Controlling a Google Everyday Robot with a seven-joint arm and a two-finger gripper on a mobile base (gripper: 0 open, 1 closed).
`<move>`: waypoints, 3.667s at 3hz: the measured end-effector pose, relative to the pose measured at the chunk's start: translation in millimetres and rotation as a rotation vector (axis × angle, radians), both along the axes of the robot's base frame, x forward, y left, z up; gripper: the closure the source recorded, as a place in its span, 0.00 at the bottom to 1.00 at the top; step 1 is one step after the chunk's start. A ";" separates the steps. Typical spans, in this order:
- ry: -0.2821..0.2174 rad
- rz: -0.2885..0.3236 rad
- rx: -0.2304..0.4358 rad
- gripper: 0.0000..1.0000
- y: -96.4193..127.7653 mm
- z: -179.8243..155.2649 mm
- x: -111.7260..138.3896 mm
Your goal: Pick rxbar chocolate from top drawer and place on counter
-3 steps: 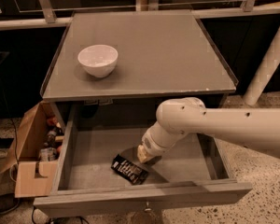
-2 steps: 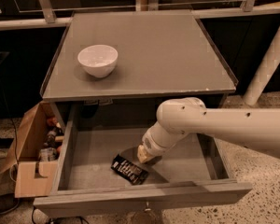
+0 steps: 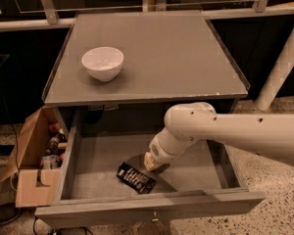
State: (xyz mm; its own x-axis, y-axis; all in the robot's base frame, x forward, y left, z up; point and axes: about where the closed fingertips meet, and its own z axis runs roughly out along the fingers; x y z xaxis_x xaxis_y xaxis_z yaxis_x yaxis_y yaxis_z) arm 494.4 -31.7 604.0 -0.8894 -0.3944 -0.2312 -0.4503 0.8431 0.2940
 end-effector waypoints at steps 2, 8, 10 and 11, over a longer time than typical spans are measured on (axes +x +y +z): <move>0.000 0.000 0.000 0.34 0.0 0.0 0.0; 0.014 0.084 0.073 0.00 21.4 26.1 -45.5; 0.045 0.092 0.139 0.00 53.3 33.7 -57.1; 0.057 0.093 0.138 0.00 54.1 27.2 -52.0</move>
Offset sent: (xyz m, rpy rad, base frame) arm 0.0000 0.0000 0.0000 0.0000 0.0000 0.0000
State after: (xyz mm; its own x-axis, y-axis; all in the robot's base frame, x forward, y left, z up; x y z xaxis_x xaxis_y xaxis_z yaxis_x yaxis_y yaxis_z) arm 442.4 22.4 631.2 -0.8638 -0.4434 -0.2391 -0.5036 0.7484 0.4316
